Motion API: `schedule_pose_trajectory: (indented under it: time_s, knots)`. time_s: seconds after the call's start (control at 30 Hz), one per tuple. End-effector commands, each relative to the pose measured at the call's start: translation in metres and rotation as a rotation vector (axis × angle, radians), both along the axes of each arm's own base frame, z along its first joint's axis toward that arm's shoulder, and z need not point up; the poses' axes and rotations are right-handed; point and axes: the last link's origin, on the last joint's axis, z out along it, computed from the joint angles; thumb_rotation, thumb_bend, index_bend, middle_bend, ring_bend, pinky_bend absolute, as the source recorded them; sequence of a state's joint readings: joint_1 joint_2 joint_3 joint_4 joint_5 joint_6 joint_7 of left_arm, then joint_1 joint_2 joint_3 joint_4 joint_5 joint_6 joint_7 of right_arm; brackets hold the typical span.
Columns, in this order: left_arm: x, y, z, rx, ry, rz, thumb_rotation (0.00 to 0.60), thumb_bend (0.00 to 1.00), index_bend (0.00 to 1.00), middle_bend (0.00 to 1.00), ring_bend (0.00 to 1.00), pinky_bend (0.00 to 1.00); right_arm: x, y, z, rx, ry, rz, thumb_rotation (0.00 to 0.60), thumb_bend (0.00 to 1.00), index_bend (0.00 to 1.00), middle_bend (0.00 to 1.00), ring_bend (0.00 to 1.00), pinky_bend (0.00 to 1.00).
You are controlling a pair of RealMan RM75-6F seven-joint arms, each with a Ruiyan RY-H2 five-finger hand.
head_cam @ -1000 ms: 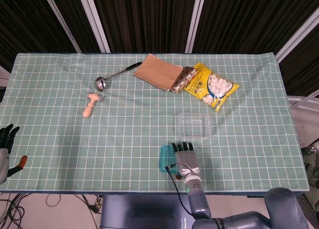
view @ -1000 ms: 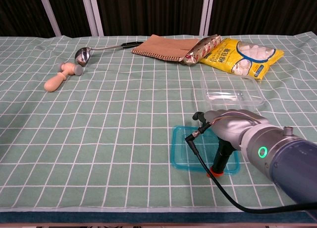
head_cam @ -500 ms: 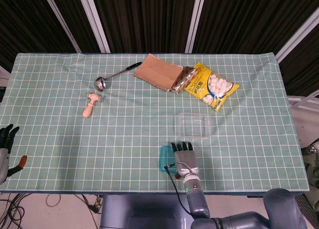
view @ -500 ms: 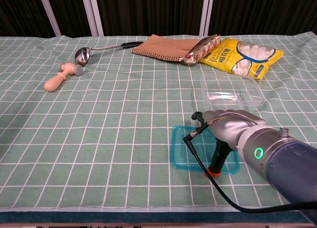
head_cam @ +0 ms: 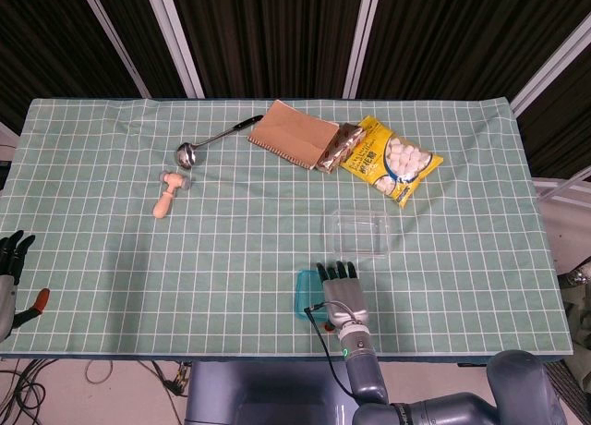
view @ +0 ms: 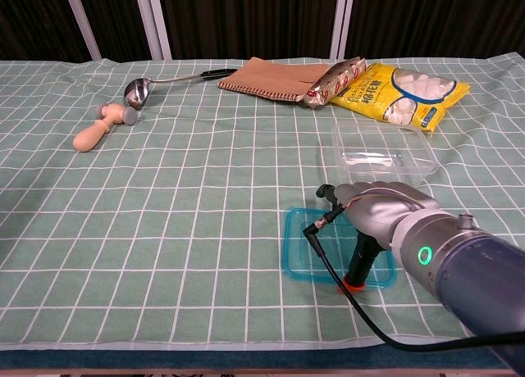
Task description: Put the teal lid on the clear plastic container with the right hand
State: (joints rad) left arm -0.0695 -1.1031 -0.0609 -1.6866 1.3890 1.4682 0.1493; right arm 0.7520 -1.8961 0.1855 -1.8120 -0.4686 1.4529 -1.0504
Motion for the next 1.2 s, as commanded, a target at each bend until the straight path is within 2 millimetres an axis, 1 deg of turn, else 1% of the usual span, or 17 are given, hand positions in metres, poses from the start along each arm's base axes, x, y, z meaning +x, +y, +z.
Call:
schedule_pose_trajectory:
  time_s: [0.03, 0.2, 0.27, 0.43, 0.5, 1.03, 1.2]
  knots:
    - [0.0, 0.0, 0.0, -0.001, 0.0, 0.0, 0.6, 0.33, 0.08, 0.0, 0.0, 0.0, 0.0, 0.0, 0.0, 0.002, 0.005, 0.002, 0.6, 0.1, 0.0, 0.21, 0.0, 0.0]
    - [0.0, 0.0, 0.0, -0.002, -0.003, 0.003, 0.6, 0.33, 0.08, 0.0, 0.0, 0.0, 0.0, 0.0, -0.002, 0.007, 0.006, 0.01, 0.6, 0.1, 0.0, 0.26, 0.0, 0.0]
    - [0.0, 0.0, 0.0, -0.002, -0.003, 0.003, 0.6, 0.33, 0.08, 0.0, 0.0, 0.0, -0.001, 0.0, -0.002, 0.007, 0.004, 0.014, 0.6, 0.12, 0.01, 0.29, 0.0, 0.0]
    - [0.0, 0.0, 0.0, -0.002, -0.004, 0.003, 0.6, 0.33, 0.08, 0.0, 0.0, 0.0, -0.002, 0.0, -0.003, 0.0, -0.004, 0.018, 0.6, 0.26, 0.06, 0.35, 0.01, 0.0]
    - [0.0, 0.0, 0.0, -0.002, -0.003, 0.004, 0.6, 0.33, 0.08, 0.0, 0.0, 0.0, -0.002, 0.0, -0.003, -0.004, -0.013, 0.022, 0.6, 0.28, 0.08, 0.37, 0.02, 0.0]
    - [-0.001, 0.0, 0.0, -0.006, -0.005, 0.01, 0.6, 0.33, 0.08, 0.0, 0.0, 0.0, -0.001, 0.0, 0.007, -0.019, -0.06, 0.031, 0.6, 0.28, 0.11, 0.45, 0.07, 0.0]
    - [0.0, 0.0, 0.0, -0.006, -0.003, 0.008, 0.6, 0.33, 0.08, 0.0, 0.0, 0.0, -0.002, 0.001, 0.007, -0.018, -0.068, 0.027, 0.6, 0.28, 0.11, 0.46, 0.09, 0.0]
